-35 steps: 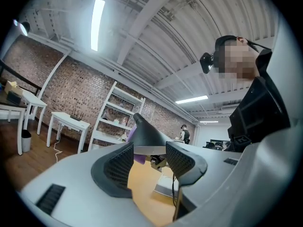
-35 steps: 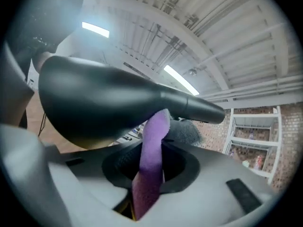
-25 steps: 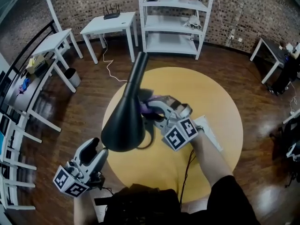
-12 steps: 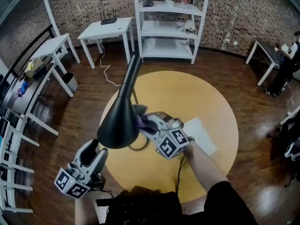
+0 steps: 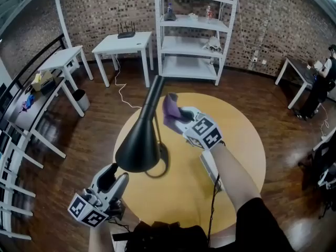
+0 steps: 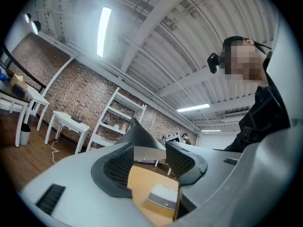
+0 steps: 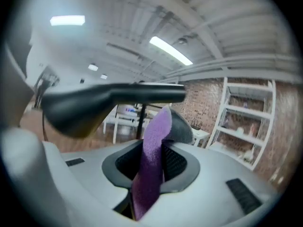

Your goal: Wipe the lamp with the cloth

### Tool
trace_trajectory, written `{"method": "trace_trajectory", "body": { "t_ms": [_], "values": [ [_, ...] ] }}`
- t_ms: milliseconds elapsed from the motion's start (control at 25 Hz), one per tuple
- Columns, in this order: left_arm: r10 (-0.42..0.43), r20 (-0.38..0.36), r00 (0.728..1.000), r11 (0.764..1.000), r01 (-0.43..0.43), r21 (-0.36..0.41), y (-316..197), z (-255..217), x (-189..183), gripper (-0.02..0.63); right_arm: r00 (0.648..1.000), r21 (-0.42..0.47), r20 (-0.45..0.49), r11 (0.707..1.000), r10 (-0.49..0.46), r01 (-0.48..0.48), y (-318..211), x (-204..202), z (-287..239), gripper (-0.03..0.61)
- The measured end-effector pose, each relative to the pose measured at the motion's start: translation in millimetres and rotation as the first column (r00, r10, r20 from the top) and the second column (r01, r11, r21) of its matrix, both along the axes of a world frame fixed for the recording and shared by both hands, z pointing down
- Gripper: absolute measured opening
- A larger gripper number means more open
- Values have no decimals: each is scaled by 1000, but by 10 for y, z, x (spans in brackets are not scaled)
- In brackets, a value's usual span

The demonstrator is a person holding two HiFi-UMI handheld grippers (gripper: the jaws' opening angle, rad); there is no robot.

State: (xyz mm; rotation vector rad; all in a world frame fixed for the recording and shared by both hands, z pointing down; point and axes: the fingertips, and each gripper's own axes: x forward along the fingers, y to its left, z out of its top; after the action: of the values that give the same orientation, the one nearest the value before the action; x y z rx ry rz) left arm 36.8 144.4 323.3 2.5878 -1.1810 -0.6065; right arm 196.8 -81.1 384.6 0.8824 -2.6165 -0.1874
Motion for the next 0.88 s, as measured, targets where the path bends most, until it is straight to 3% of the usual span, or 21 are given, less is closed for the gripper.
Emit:
{"method": "trace_trajectory", "body": {
  "t_ms": [40, 80, 120, 160, 240, 280, 320, 440, 560, 600, 680, 800, 880],
  "values": [
    [-3, -8, 1000, 1000, 3, -1, 10, -3, 3, 209, 991, -82, 134, 997, 1, 10, -127, 1, -130, 97],
    [-7, -22, 1000, 1000, 7, -2, 24, -7, 3, 209, 956, -170, 294, 984, 8, 44, -234, 20, -264, 97],
    [-9, -40, 999, 1000, 9, -4, 35, -13, -1, 209, 885, -256, 465, 961, 27, 106, -328, 58, -392, 97],
    [-10, -60, 998, 1000, 10, -8, 41, -20, -10, 209, 775, -330, 629, 925, 64, 191, -416, 109, -499, 97],
    [-10, -88, 996, 1000, 8, -15, 34, -24, -37, 209, 480, -405, 858, 818, 186, 408, -577, 174, -590, 97],
    [-8, -95, 995, 1000, 6, -19, 26, -20, -51, 209, 353, -411, 900, 770, 257, 487, -657, 172, -560, 97],
    [-5, -98, 995, 1000, 3, -22, 13, -12, -61, 209, 269, -418, 908, 743, 322, 523, -746, 161, -484, 97],
    [3, -100, 995, 1000, -5, -23, -47, 0, -66, 209, 145, -412, 905, 743, 399, 527, -949, 123, -306, 97],
    [9, -110, 994, 1000, -12, -23, -67, 2, -102, 209, 18, -251, 949, 716, 316, 651, -876, 52, -499, 97],
    [11, -110, 994, 1000, -14, -25, -69, 7, -119, 209, 1, -214, 957, 703, 290, 678, -836, 32, -555, 97],
    [13, -109, 994, 999, -16, -31, -79, 23, -145, 209, 22, -202, 964, 678, 264, 707, -766, -16, -580, 95],
    [17, -118, 993, 999, -22, -36, -78, 62, -164, 210, 126, -246, 965, 626, 230, 740, -588, -178, -491, 94],
    [22, -135, 991, 999, -26, -34, -70, 64, -179, 209, 184, -265, 964, 615, 194, 743, -456, -269, -459, 94]
  ]
}}
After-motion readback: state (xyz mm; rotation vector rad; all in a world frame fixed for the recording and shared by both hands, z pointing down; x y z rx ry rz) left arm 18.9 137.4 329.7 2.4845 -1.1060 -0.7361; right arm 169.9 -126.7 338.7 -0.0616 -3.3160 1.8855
